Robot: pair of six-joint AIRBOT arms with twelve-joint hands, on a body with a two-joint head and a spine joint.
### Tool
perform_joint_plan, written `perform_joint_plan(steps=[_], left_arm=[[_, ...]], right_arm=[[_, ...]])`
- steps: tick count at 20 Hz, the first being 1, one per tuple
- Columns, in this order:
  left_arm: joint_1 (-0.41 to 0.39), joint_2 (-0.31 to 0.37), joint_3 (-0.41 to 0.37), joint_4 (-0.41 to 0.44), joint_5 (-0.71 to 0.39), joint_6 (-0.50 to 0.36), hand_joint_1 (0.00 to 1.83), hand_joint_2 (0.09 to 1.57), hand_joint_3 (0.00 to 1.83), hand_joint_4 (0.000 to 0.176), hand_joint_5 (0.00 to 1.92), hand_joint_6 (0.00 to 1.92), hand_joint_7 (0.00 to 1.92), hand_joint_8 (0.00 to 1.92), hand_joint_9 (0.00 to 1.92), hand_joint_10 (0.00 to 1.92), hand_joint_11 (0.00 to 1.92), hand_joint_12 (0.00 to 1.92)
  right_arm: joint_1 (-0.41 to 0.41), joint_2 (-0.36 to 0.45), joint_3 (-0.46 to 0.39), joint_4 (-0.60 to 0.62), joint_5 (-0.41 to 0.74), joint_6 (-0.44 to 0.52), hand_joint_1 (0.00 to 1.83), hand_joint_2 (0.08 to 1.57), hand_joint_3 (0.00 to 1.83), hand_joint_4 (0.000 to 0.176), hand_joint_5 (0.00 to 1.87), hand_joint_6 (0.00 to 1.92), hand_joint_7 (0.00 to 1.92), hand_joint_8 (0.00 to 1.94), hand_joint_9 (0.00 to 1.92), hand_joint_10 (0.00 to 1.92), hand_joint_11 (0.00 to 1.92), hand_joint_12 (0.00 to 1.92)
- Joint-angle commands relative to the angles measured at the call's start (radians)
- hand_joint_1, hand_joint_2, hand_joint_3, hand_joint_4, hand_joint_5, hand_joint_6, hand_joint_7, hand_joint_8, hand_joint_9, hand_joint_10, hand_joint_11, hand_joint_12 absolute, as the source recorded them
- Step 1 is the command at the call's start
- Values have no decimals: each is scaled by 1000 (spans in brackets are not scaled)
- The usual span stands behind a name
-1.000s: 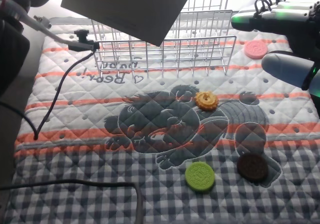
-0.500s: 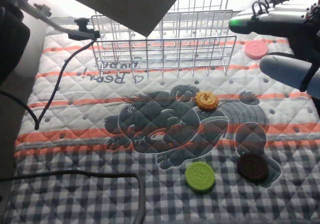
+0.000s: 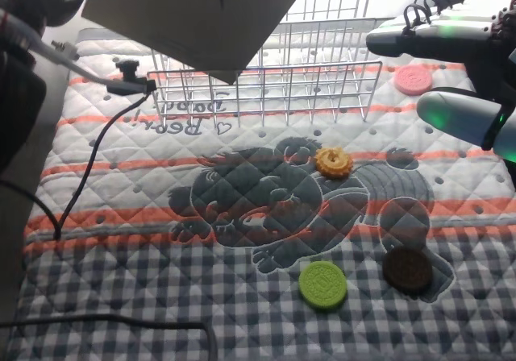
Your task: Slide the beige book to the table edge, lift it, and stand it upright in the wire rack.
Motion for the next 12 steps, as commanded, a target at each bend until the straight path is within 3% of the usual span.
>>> perform_joint_plan(steps=[1,3,6,9,10,11,12], left_arm=[[11,5,-2,-6,-131,-16,1482,1045,4,0,1042,735,1207,530,1108,917,823,1376],[39,-2,-1,-28,-135,-21,1402,1046,2,0,1047,745,1192,616,1057,1042,908,1089],[62,-6,1,-46,-128,-23,1393,1053,1,0,1089,706,1144,669,1013,1101,862,1101],[78,-5,-3,-55,-127,-26,1386,1063,1,0,1128,667,1123,755,921,1122,661,1049],[85,-3,-5,-57,-125,-27,1268,1067,0,0,1103,717,1094,842,911,643,479,1065],[97,4,-13,-60,-125,-27,1336,1084,6,48,923,265,1013,955,863,359,236,1057],[105,9,-20,-62,-126,-26,1224,1060,0,67,842,77,876,361,857,168,180,1044]], right_arm=[[6,-2,3,26,123,8,163,1475,2,0,538,2,595,2,593,3,635,9],[6,-2,3,24,123,13,169,1479,3,0,540,3,595,2,594,2,648,13],[5,0,2,23,123,19,154,1482,3,0,541,2,596,1,597,2,640,7],[3,0,1,24,123,20,157,1479,1,0,550,1,602,1,602,0,646,6],[3,0,0,24,123,20,172,1469,0,0,550,1,596,1,595,0,642,4],[3,1,-1,24,123,20,126,1463,0,0,531,0,565,1,565,0,588,0],[3,2,-3,24,123,20,119,1458,0,0,530,2,557,0,557,0,566,0]])
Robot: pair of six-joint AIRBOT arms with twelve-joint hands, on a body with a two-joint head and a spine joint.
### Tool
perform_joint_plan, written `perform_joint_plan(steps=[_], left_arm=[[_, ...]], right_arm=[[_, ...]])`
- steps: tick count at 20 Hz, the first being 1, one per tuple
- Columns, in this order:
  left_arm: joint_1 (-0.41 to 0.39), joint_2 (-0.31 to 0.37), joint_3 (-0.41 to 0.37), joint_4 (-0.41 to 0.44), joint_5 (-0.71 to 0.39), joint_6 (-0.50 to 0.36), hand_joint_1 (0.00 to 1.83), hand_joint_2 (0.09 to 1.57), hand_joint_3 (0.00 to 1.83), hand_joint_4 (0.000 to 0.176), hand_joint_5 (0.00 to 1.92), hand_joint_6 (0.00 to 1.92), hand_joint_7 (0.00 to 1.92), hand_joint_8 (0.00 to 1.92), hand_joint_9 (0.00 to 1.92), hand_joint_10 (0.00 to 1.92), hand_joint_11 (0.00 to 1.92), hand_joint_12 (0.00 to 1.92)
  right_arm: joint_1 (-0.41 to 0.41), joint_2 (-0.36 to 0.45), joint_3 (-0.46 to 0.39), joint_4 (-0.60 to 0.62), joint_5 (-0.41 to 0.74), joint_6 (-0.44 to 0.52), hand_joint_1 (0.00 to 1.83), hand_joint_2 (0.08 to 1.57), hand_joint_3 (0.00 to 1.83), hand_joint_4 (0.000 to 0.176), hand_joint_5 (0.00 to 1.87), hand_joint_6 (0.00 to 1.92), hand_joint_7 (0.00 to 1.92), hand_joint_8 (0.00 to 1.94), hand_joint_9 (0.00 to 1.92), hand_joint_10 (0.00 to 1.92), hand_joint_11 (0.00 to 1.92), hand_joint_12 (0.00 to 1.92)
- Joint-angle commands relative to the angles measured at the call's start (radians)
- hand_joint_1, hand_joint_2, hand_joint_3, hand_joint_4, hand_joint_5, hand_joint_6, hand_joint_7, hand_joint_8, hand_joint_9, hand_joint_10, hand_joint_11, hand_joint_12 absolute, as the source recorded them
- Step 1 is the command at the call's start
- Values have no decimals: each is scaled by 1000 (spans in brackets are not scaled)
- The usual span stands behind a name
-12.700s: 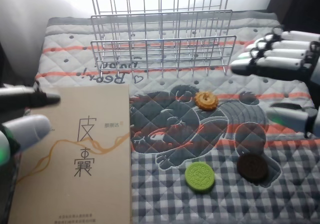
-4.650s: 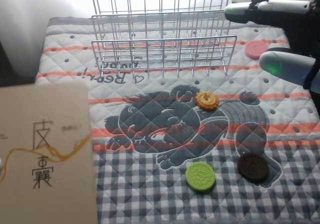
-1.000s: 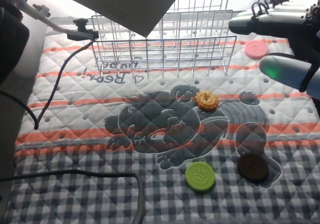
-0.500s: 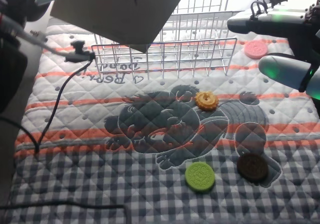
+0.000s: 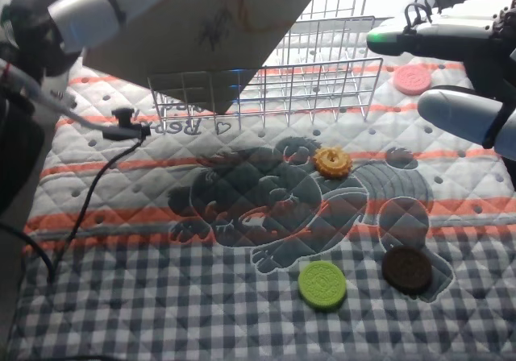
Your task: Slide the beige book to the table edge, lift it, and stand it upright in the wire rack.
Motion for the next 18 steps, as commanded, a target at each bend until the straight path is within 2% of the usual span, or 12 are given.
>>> perform_joint_plan(steps=[1,2,3,4,5,6,7,8,13,18], left_arm=[[1,21,-1,-4,-127,-18,1187,1044,0,86,748,16,817,106,812,73,132,1027],[8,27,-7,-7,-128,-18,1137,1013,0,113,565,2,704,20,722,16,26,1013],[15,36,-14,-9,-129,-17,1032,997,0,143,356,0,539,3,576,2,4,889],[24,48,-25,-14,-129,-10,960,992,0,162,213,0,410,0,470,0,0,774],[33,62,-38,-18,-132,0,918,969,0,173,140,0,323,0,404,0,0,690],[41,72,-47,-21,-134,6,892,956,0,175,68,0,225,0,318,0,0,536],[55,89,-62,-26,-137,13,879,960,0,176,42,0,170,0,257,0,0,505],[64,99,-72,-30,-141,15,861,965,0,176,39,0,146,3,229,4,0,648],[88,112,-94,-44,-153,21,866,1037,4,176,23,1,96,2,168,7,0,277],[43,44,-87,-44,-172,17,824,1057,2,176,0,0,88,0,150,0,0,304]], right_arm=[[3,3,-3,26,121,5,116,1450,0,0,532,3,559,1,561,2,562,0],[3,3,-5,26,121,5,107,1439,0,0,535,3,564,3,567,4,566,2],[3,4,-7,27,121,5,111,1445,0,0,523,0,550,0,557,0,546,0],[2,6,-9,28,121,5,109,1438,0,0,523,1,547,0,558,2,549,3],[2,7,-11,29,121,5,110,1439,0,0,519,0,547,0,562,3,555,6],[1,8,-12,30,121,5,119,1447,0,0,514,0,550,1,567,4,559,7],[-2,9,-14,33,121,5,98,1445,0,0,511,0,548,0,557,1,547,2],[-5,10,-15,35,121,5,96,1446,0,0,511,0,545,0,551,0,543,0],[-12,13,-19,44,121,5,98,1460,4,0,521,4,563,4,570,2,565,4],[-12,7,-16,44,121,5,4,1466,1,0,509,0,571,0,581,1,580,6]])
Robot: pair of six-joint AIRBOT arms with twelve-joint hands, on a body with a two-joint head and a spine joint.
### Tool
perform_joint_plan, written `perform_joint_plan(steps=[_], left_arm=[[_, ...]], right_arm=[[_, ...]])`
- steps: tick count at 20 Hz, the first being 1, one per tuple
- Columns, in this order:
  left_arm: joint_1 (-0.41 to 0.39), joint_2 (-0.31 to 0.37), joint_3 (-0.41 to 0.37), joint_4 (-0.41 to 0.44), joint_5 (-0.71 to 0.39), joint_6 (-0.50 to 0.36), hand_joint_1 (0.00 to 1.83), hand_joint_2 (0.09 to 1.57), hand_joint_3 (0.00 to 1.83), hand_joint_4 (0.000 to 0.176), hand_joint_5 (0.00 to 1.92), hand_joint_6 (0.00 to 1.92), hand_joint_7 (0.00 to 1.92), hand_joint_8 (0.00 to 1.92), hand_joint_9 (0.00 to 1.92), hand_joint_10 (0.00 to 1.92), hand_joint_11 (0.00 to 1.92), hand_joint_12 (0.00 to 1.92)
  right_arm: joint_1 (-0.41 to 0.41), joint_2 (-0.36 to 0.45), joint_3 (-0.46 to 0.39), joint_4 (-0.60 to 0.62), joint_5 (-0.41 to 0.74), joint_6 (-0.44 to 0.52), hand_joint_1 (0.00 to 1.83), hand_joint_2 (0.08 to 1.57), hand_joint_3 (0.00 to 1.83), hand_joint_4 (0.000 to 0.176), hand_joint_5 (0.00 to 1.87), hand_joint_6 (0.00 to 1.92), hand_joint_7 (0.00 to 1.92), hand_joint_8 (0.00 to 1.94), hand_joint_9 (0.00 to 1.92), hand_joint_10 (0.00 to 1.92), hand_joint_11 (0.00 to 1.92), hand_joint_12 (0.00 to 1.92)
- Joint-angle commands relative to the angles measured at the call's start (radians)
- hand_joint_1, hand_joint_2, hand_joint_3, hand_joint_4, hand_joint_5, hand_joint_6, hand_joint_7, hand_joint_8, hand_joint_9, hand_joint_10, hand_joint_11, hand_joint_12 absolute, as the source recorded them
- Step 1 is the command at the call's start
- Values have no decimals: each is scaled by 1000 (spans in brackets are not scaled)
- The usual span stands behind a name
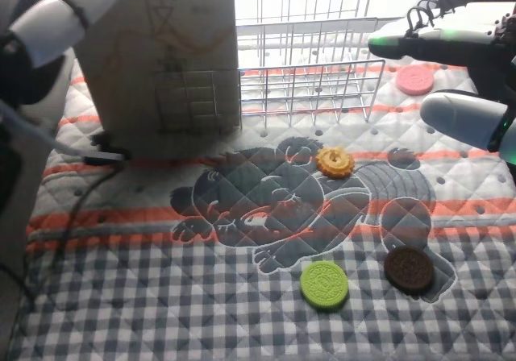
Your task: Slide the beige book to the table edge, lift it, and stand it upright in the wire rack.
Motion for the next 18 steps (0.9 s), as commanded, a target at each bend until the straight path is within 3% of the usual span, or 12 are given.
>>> perform_joint_plan(steps=[1,2,4,7,10,12,13,14,16,18], left_arm=[[-20,-13,6,27,-131,-16,829,1048,0,176,5,0,85,0,143,1,0,263],[-35,-31,11,27,-129,-17,791,1000,0,176,0,0,86,0,144,0,0,115],[-48,-47,9,27,-139,-17,774,999,0,176,0,0,65,2,119,3,0,22],[-43,-33,-4,27,-145,-8,749,1013,4,176,0,0,56,2,65,0,0,0],[-26,37,-37,55,-123,14,753,1003,0,176,0,0,48,0,56,0,0,0],[4,145,-102,128,-121,51,757,1008,2,176,5,2,48,2,75,7,0,0],[8,153,-107,135,-122,51,757,1008,2,176,5,2,48,2,75,7,0,0],[31,197,-138,173,-135,53,366,1105,14,176,0,0,5,0,20,1,0,0],[77,267,-204,236,-176,61,93,1148,19,176,0,0,0,0,1,0,0,0],[135,321,-271,260,-251,82,4,1186,2,176,33,4,42,0,47,6,0,0]], right_arm=[[6,-3,2,31,120,4,23,1473,1,0,514,1,569,0,581,1,582,6],[6,-5,5,31,120,4,30,1475,2,0,512,0,564,0,578,0,575,2],[6,-8,7,31,120,4,58,1472,0,0,511,0,558,0,572,0,568,1],[6,-9,6,33,120,4,82,1469,0,0,519,2,555,0,561,0,551,0],[6,-1,0,41,120,1,83,1457,0,0,522,1,553,0,554,1,554,6],[0,21,-15,63,132,-26,68,1455,1,0,535,3,557,0,551,0,541,0],[0,21,-16,64,134,-27,68,1455,1,0,535,3,557,0,551,0,541,0],[-13,30,-24,79,160,-31,99,1455,0,0,513,0,507,0,499,0,494,0],[-49,49,-41,125,231,-39,165,1463,0,0,517,0,522,5,527,9,545,22],[-99,71,-70,190,314,-91,234,1464,0,0,450,0,465,1,453,0,494,2]])
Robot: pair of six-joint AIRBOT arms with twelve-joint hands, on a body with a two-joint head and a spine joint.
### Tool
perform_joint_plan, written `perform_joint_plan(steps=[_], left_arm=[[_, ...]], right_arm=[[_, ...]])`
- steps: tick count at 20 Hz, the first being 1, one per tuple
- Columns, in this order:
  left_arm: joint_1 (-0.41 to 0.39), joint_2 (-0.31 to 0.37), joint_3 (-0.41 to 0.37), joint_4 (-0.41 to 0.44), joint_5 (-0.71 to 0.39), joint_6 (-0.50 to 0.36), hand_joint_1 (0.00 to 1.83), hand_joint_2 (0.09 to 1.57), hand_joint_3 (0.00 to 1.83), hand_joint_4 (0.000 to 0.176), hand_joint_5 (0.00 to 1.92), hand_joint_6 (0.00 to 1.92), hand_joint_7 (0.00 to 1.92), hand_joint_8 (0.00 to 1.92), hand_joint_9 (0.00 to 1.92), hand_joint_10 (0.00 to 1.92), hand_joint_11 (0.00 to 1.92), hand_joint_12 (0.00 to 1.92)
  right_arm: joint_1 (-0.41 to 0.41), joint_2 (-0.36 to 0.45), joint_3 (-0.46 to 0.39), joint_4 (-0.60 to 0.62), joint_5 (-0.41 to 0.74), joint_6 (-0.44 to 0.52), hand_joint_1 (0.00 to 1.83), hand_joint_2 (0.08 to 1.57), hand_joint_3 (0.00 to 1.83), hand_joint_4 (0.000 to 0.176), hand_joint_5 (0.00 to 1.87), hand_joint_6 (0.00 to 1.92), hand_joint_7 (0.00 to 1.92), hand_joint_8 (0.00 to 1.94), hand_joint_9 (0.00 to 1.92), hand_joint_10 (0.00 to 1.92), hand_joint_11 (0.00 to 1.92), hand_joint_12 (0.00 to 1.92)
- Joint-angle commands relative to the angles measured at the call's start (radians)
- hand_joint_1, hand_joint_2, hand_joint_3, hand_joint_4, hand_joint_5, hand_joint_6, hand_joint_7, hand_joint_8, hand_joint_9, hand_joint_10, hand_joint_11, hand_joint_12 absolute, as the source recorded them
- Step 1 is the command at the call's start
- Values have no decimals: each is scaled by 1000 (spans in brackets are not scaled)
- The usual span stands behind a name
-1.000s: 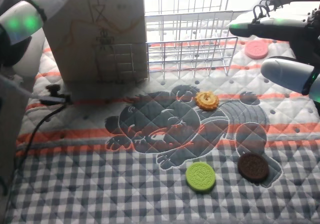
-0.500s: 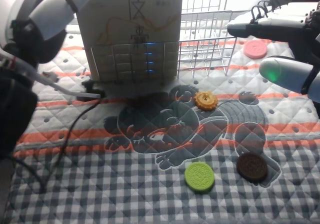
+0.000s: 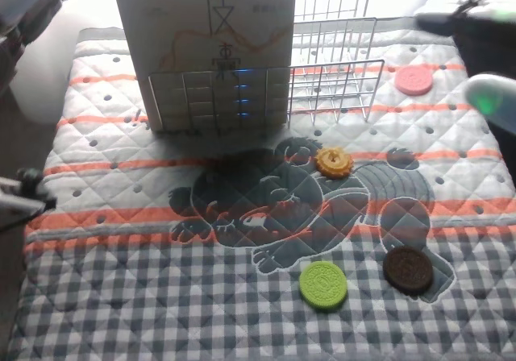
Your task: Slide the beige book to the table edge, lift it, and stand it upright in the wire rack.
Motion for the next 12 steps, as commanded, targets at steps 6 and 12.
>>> perform_joint_plan(steps=[6,12], left_arm=[[157,126,-147,47,-404,15,316,1332,27,47,0,0,5,0,2,0,0,0],[210,128,-165,46,-492,-18,685,1288,4,145,482,717,52,0,0,0,0,0]], right_arm=[[-63,33,-49,128,370,-52,436,1412,0,0,342,0,328,0,295,0,328,0],[-38,33,-52,91,371,-54,1003,1222,0,0,290,1,169,0,119,0,121,7]])
